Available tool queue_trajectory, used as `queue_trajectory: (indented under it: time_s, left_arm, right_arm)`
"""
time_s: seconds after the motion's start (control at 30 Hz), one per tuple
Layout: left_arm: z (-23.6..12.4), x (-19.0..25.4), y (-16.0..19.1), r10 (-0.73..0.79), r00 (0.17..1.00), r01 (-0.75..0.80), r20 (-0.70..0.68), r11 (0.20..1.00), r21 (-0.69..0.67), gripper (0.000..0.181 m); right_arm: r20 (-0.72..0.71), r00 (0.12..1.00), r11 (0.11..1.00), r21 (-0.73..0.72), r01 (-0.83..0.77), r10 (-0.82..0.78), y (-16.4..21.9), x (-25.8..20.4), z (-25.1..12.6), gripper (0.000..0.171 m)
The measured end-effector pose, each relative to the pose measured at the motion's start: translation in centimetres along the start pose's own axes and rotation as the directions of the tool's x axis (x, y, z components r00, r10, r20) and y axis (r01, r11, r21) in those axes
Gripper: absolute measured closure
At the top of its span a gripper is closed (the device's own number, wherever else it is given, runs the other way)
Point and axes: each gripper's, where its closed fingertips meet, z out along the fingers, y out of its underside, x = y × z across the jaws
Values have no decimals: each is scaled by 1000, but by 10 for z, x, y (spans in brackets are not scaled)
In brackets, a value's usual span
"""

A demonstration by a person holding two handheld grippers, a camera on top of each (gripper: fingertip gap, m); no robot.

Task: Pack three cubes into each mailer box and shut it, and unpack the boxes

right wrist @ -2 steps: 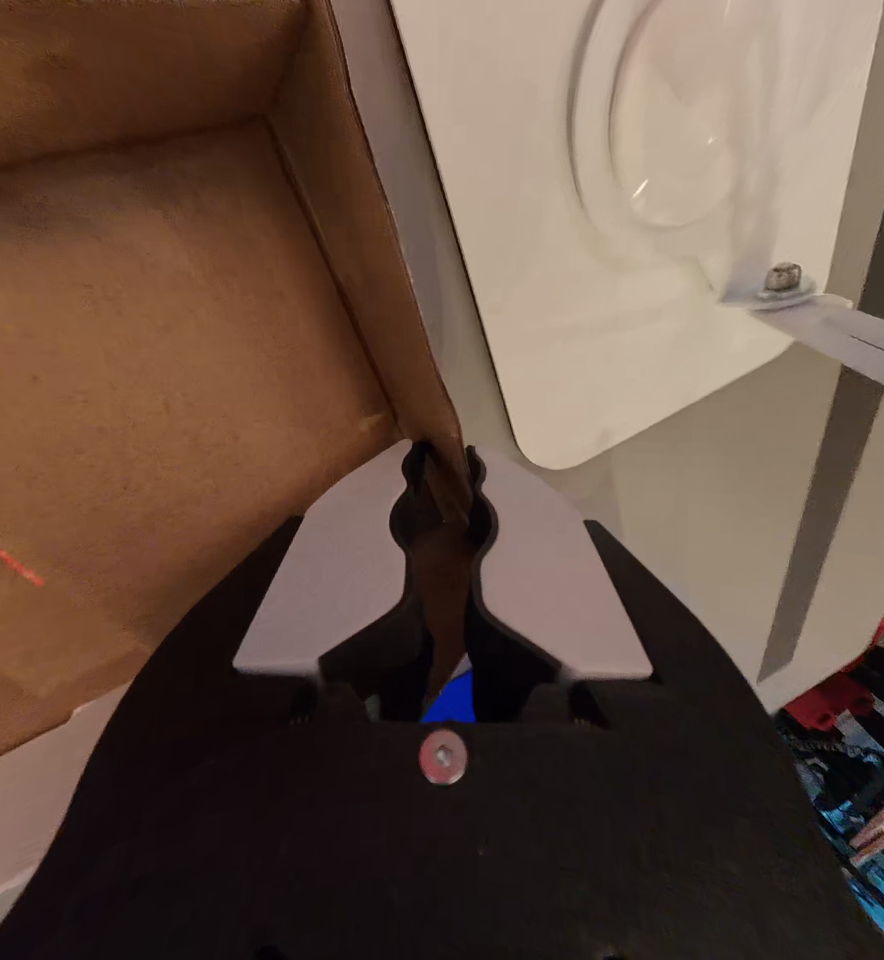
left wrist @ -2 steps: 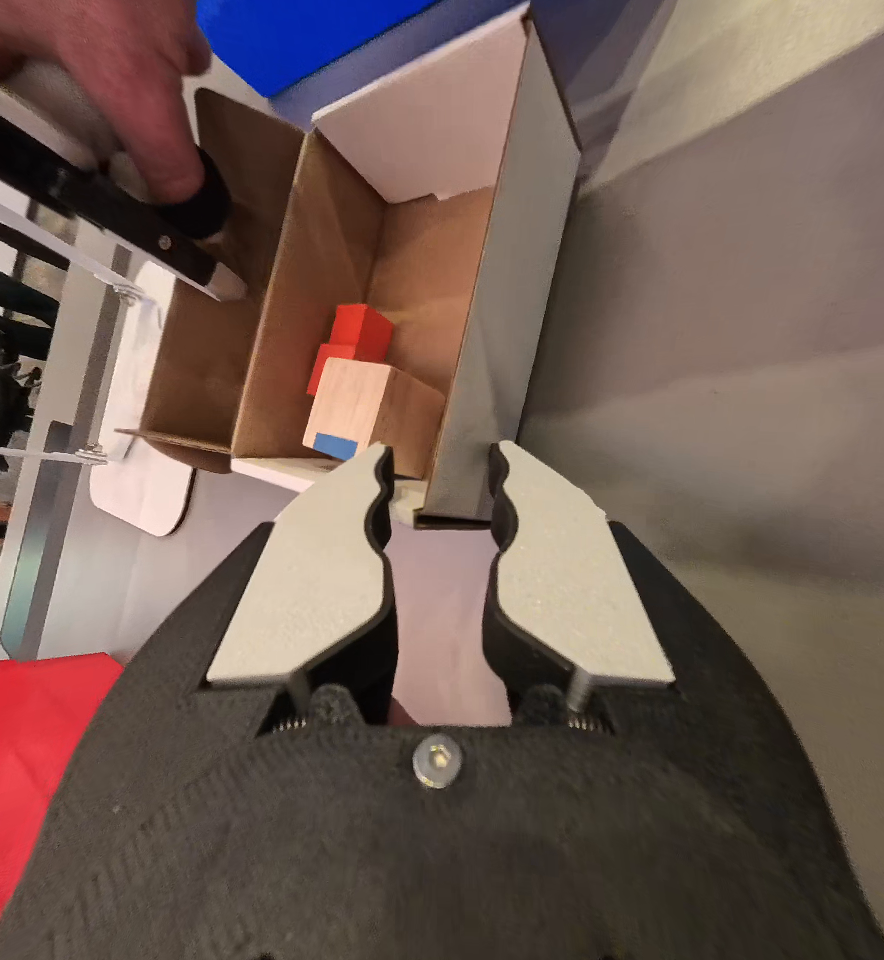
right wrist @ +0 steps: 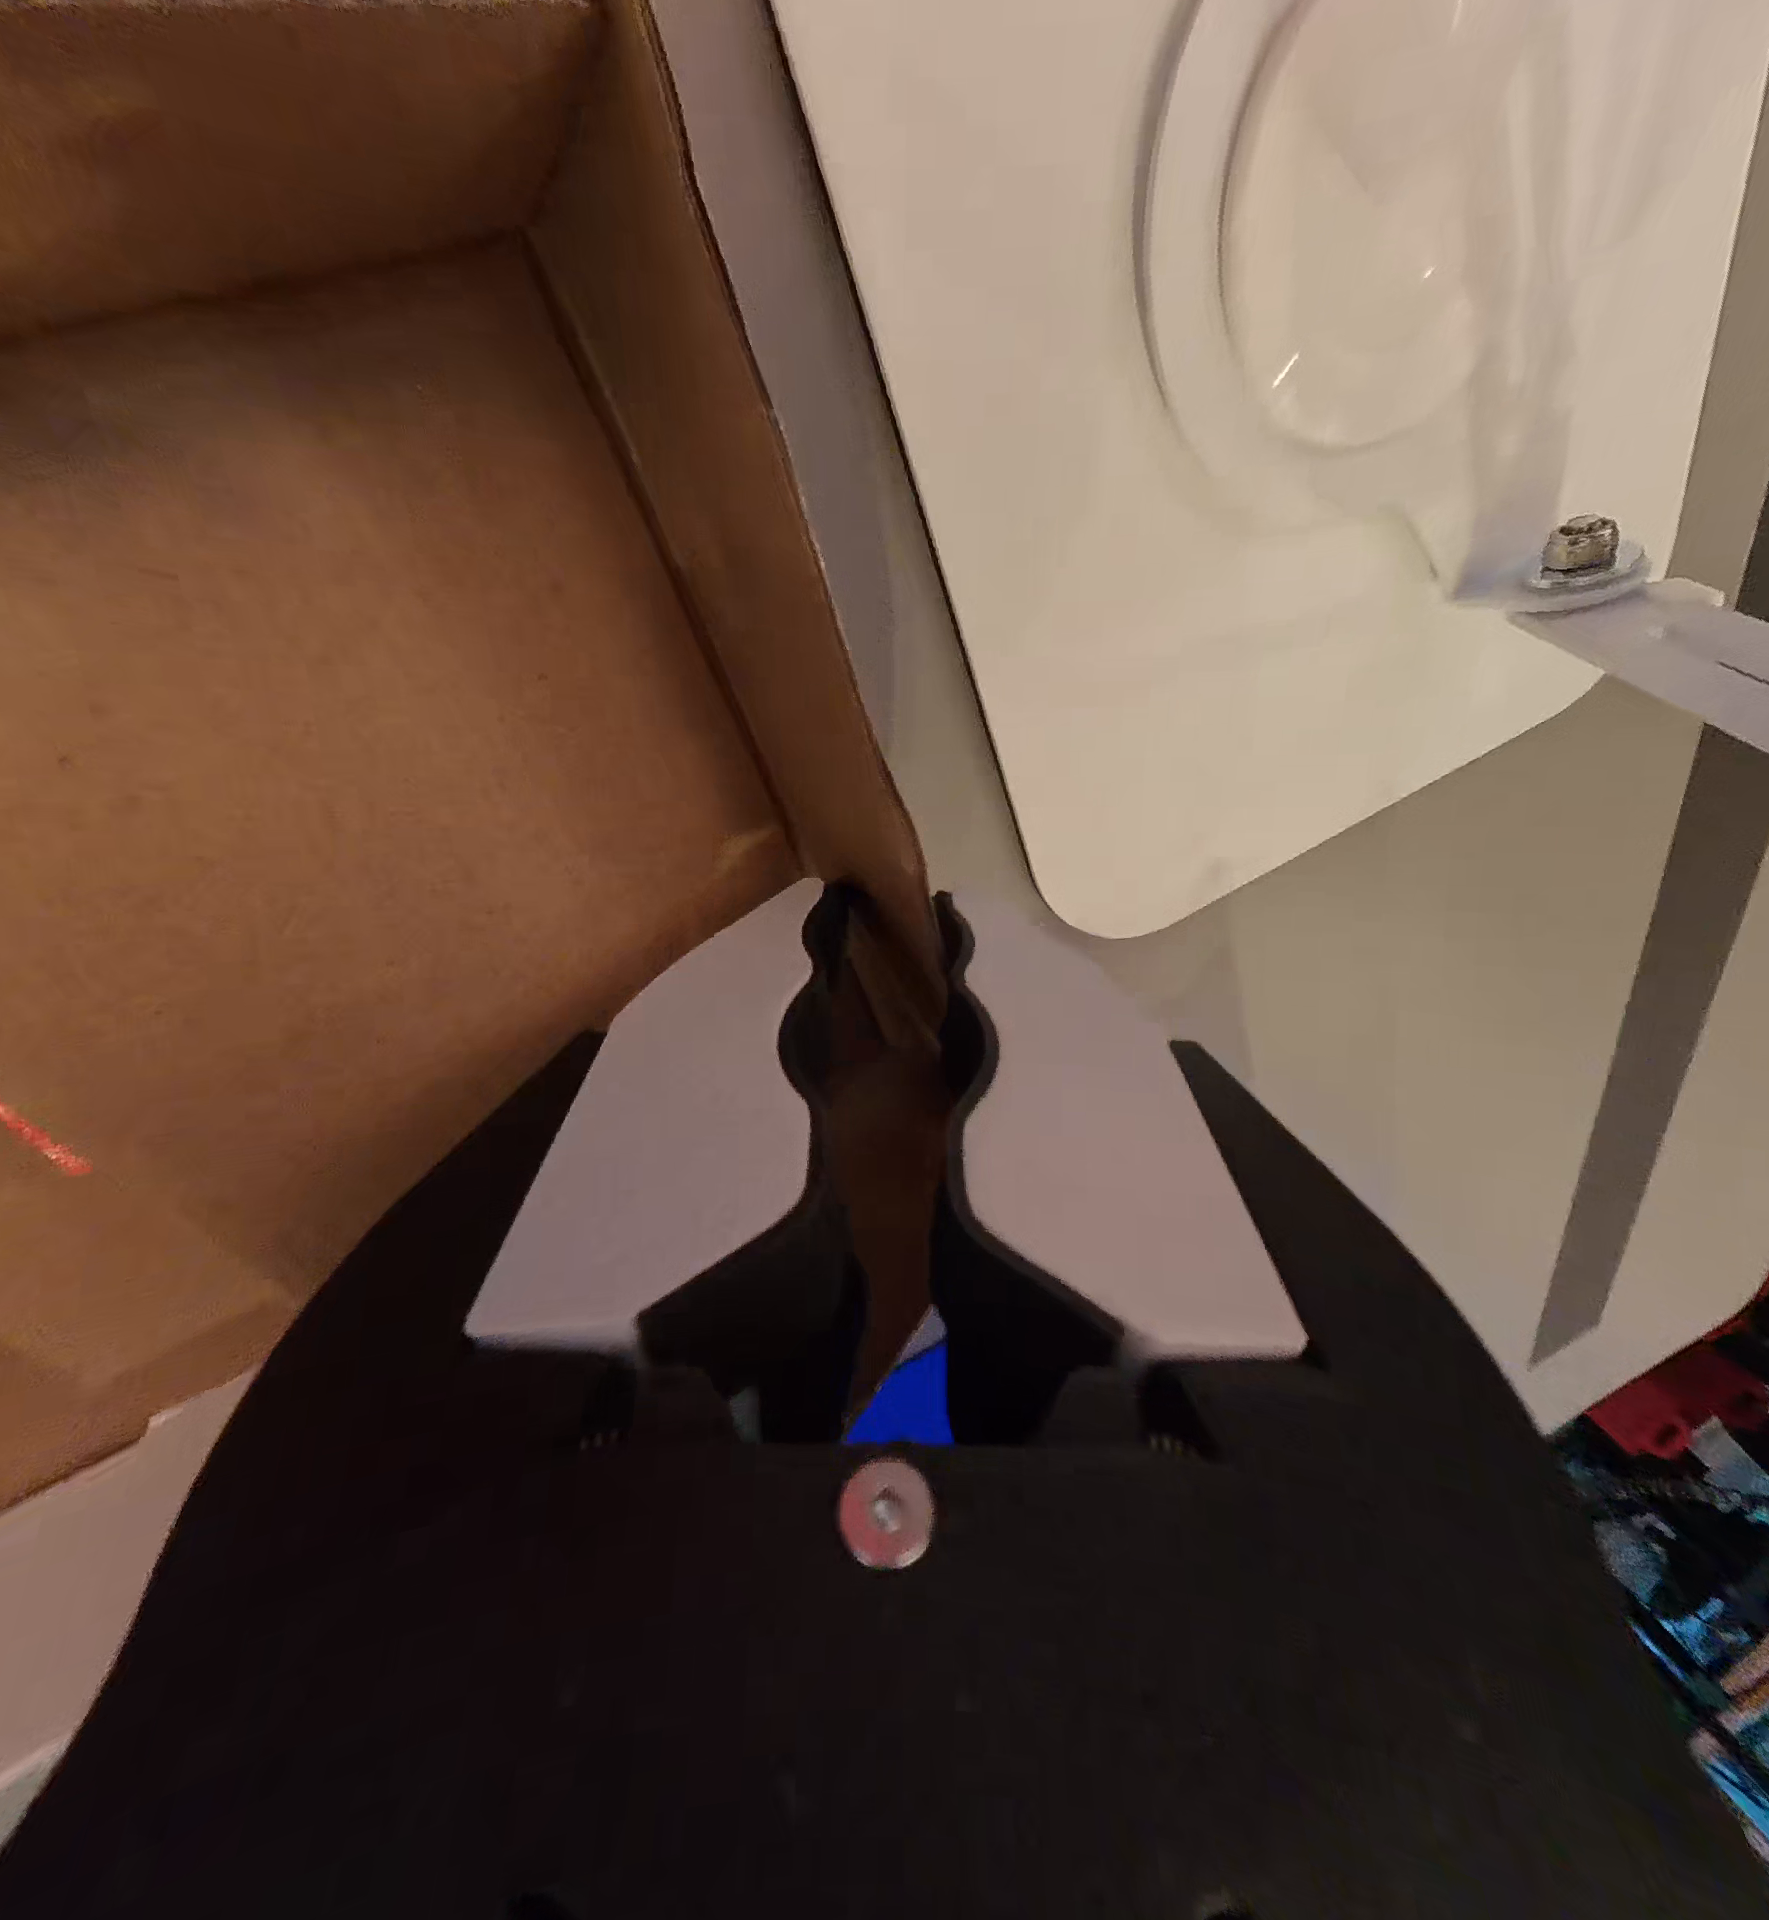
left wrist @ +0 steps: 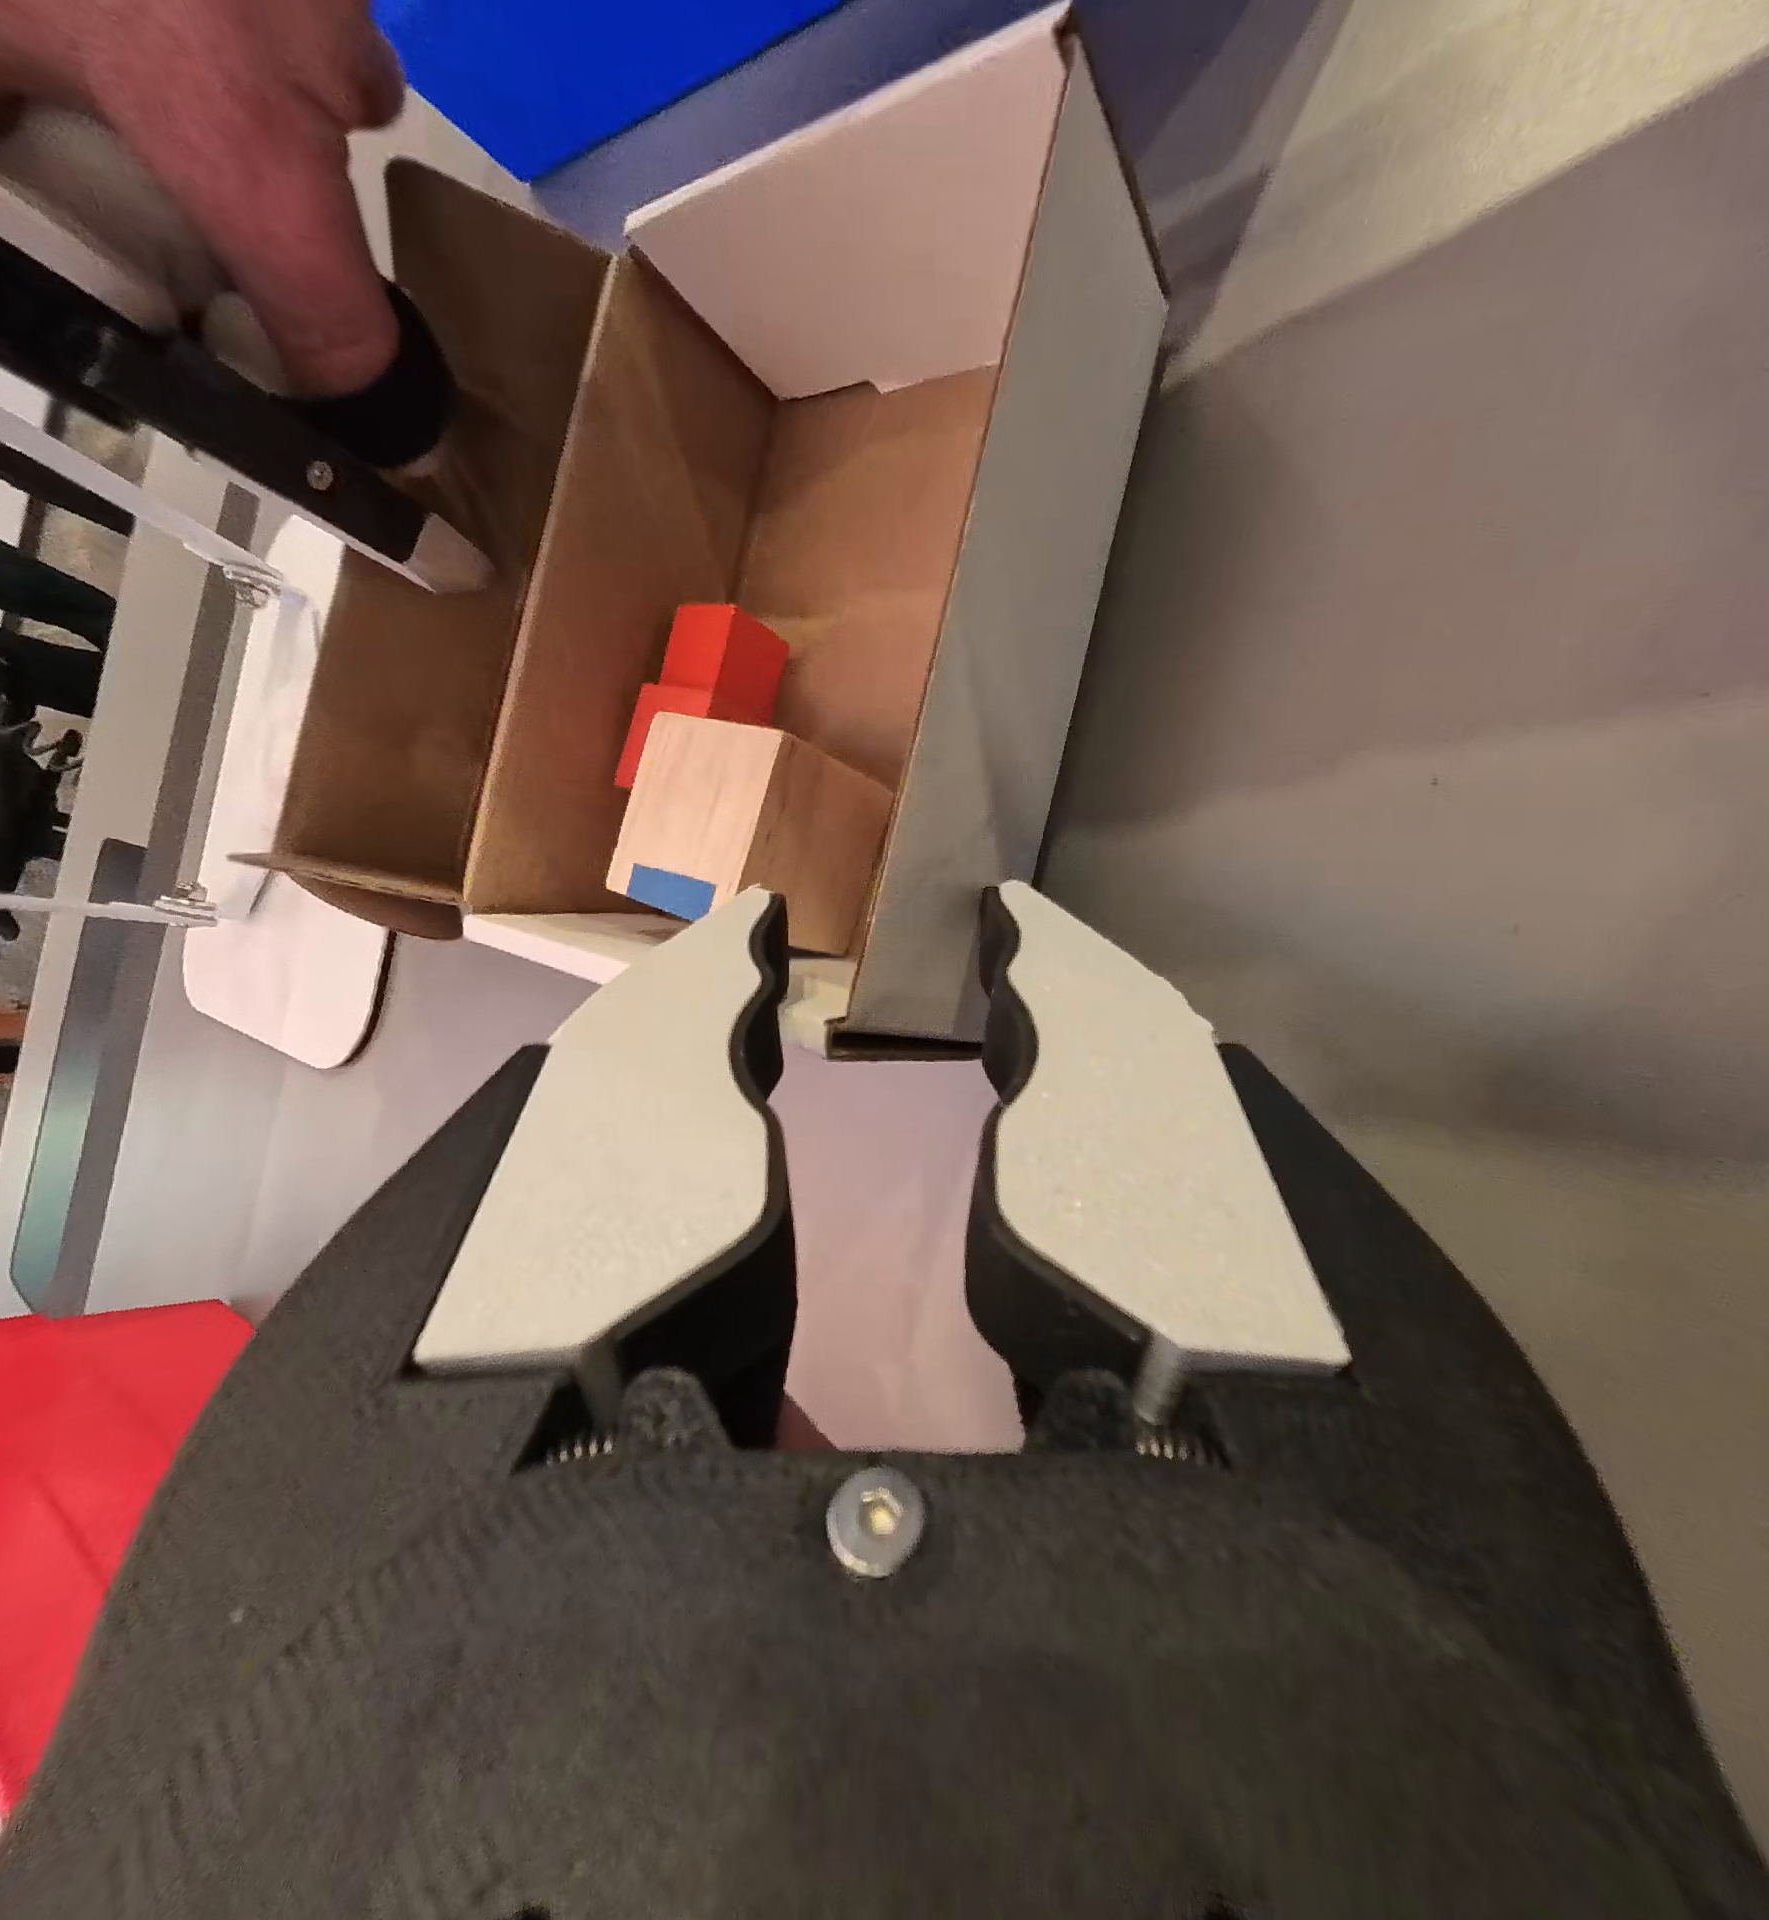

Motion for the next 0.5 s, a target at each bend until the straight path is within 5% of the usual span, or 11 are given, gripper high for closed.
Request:
queue_trajectory:
  time_s: [0.3, 0.5]
  left_arm:
    - [4, 7, 0, 0, 1000, -1, -22, 1000, -26, 152]
    - [5, 6, 0, -11, 1000, 10, -19, 999, -40, 154]
  right_arm:
    - [-25, 999, 997, 65, 49, -47, -9, 1, -29, 135]
    - [-64, 998, 962, 270, 45, -28, -23, 5, -86, 125]
